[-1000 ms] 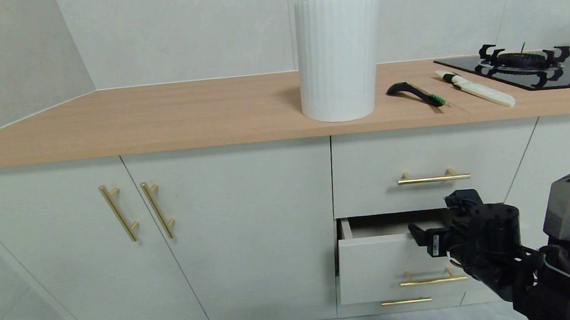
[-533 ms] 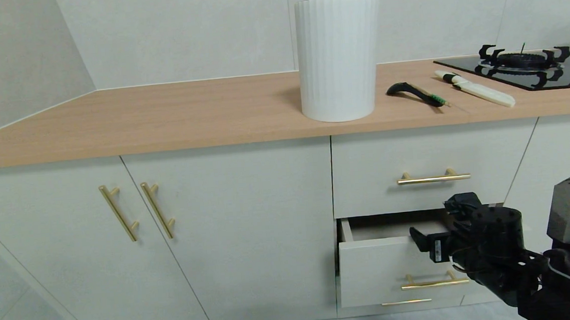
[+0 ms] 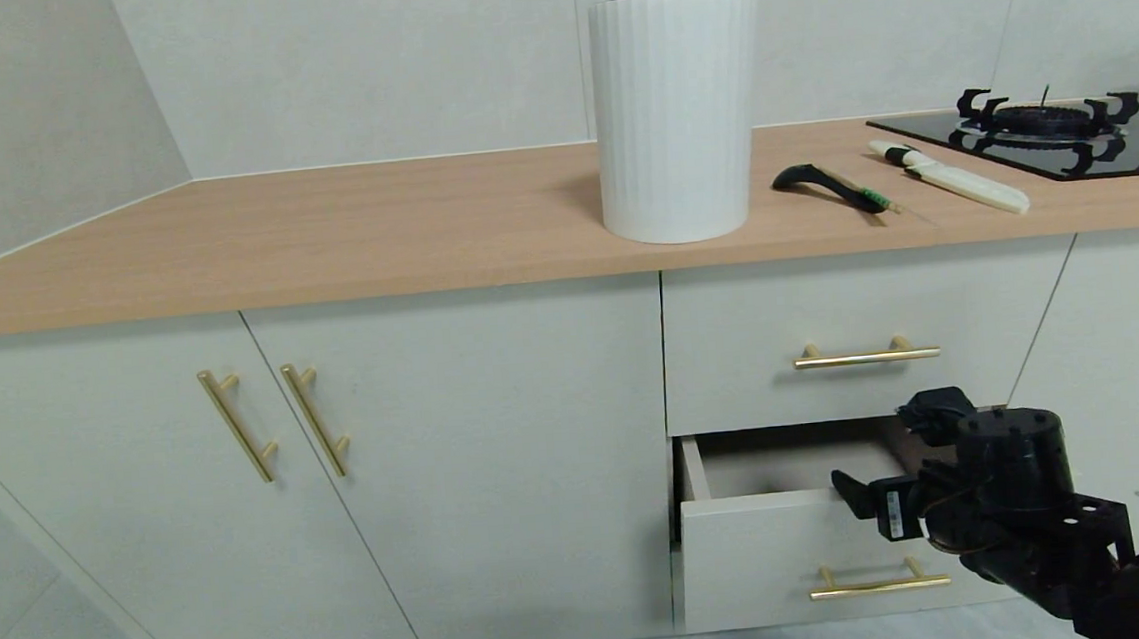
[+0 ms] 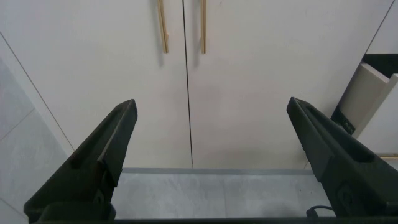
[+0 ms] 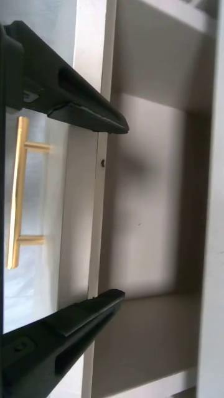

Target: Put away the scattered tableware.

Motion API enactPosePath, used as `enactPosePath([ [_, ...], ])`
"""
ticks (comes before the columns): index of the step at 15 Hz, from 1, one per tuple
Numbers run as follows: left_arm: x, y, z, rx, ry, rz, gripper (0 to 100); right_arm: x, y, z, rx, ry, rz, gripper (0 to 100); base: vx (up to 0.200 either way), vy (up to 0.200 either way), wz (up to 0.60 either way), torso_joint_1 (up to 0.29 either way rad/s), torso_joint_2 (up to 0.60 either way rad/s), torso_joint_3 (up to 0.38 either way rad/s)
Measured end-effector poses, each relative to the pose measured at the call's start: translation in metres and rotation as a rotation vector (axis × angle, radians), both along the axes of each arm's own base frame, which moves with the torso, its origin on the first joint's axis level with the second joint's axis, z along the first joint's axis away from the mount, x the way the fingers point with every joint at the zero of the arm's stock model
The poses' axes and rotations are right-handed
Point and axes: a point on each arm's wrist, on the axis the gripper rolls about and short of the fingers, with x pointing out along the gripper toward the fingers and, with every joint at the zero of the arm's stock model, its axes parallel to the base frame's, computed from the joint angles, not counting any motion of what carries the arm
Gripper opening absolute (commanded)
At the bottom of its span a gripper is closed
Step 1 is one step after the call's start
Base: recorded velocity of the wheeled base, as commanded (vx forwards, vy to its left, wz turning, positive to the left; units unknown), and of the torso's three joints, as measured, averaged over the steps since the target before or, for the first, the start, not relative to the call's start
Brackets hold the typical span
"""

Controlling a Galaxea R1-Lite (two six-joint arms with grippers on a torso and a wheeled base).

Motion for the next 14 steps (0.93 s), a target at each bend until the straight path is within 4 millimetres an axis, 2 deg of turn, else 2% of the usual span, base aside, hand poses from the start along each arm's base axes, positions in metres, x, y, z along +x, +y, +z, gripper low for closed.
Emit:
enactPosePath([
  [7, 0.000, 0.000, 0.000, 0.000, 0.000, 0.000, 100, -0.015, -0.002, 0.016, -0.005, 0.073, 0.050, 100, 0.000, 0.000, 0.00, 0.000, 0.00, 0.000],
  [14, 0.000, 0.000, 0.000, 0.000, 0.000, 0.000, 100, -0.037, -0.008, 0.032, -0.029, 0.266, 0.115, 100, 0.000, 0.000, 0.00, 0.000, 0.00, 0.000],
])
